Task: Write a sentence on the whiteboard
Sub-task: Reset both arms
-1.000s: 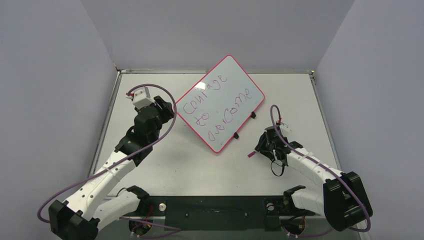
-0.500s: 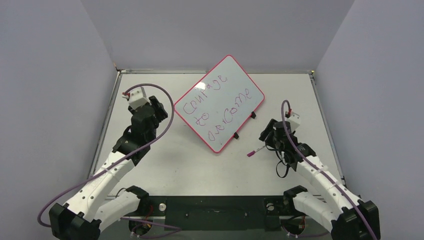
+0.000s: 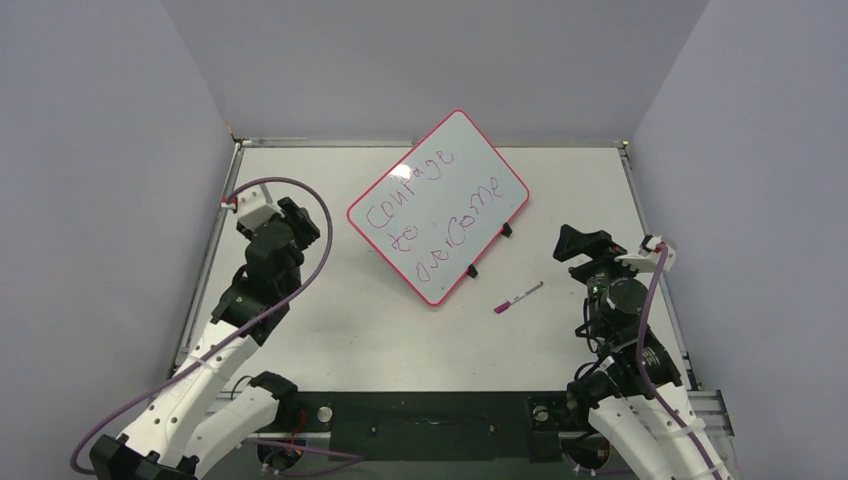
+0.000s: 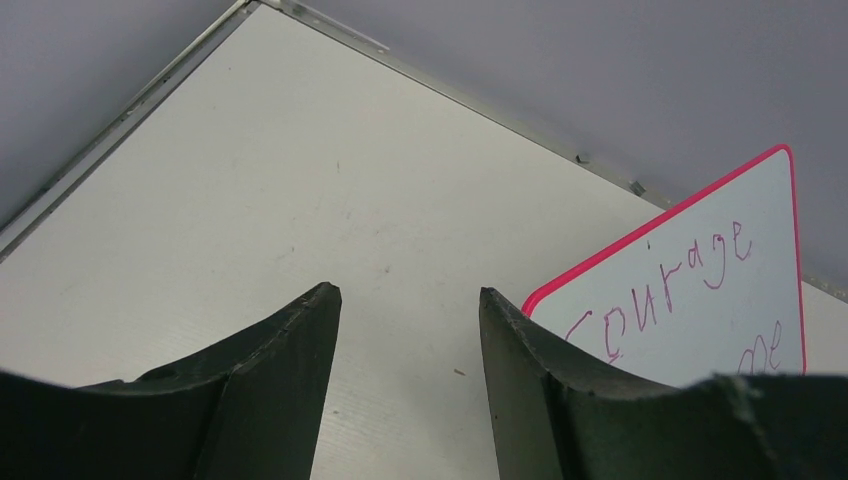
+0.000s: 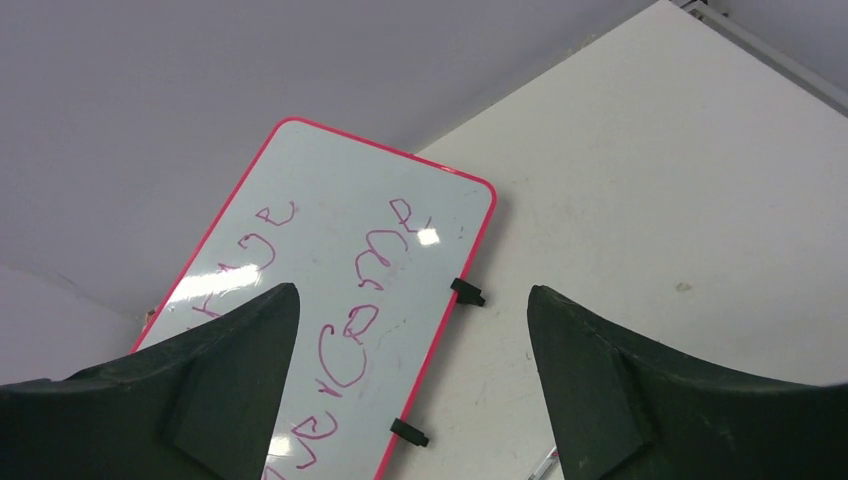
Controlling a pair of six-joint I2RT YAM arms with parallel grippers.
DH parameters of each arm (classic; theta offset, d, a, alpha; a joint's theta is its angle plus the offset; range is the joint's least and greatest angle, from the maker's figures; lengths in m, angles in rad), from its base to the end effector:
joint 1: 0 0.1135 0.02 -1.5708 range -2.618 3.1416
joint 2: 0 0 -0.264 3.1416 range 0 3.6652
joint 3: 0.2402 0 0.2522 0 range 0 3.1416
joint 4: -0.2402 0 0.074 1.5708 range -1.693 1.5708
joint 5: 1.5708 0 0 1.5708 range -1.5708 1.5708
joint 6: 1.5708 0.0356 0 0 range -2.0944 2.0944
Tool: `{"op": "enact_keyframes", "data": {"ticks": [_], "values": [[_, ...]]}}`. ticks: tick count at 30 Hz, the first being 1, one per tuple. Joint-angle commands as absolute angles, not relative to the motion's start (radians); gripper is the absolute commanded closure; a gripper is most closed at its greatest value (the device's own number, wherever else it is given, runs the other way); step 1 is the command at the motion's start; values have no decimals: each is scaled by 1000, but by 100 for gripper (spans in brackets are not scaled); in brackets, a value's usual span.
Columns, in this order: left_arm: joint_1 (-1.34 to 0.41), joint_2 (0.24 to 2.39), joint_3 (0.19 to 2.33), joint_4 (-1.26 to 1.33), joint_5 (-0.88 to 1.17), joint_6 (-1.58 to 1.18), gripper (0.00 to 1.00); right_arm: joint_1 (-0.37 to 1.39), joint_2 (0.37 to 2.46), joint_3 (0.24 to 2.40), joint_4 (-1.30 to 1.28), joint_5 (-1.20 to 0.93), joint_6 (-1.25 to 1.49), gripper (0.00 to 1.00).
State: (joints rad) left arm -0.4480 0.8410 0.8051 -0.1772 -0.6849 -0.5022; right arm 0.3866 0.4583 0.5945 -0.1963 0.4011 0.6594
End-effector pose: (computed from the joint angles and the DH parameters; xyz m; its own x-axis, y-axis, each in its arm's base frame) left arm 0.1812 -0.0621 0.3399 -0.0603 -0.3846 -0.9211 -0.2862 0.8907 -0.3532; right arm 0.1204 0.0340 0.3166 -0.0355 0.5945 -0.8033 0.0450 0.8039 0.5930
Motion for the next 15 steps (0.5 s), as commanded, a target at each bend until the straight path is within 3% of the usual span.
{"op": "enact_keyframes", "data": {"ticks": [1, 6, 11, 15], "values": [[-440, 809, 784, -127, -711, -484, 49, 390, 419, 571, -178, 479, 638, 19], [-440, 802, 778, -124, -706, -483, 49, 391, 422, 587, -227, 482, 632, 15], [-439, 793, 772, -124, -706, -484, 49, 393, 429, 572, -194, 455, 625, 22], [-440, 788, 766, -125, -709, -483, 49, 396, 450, 600, -225, 465, 619, 19]]}}
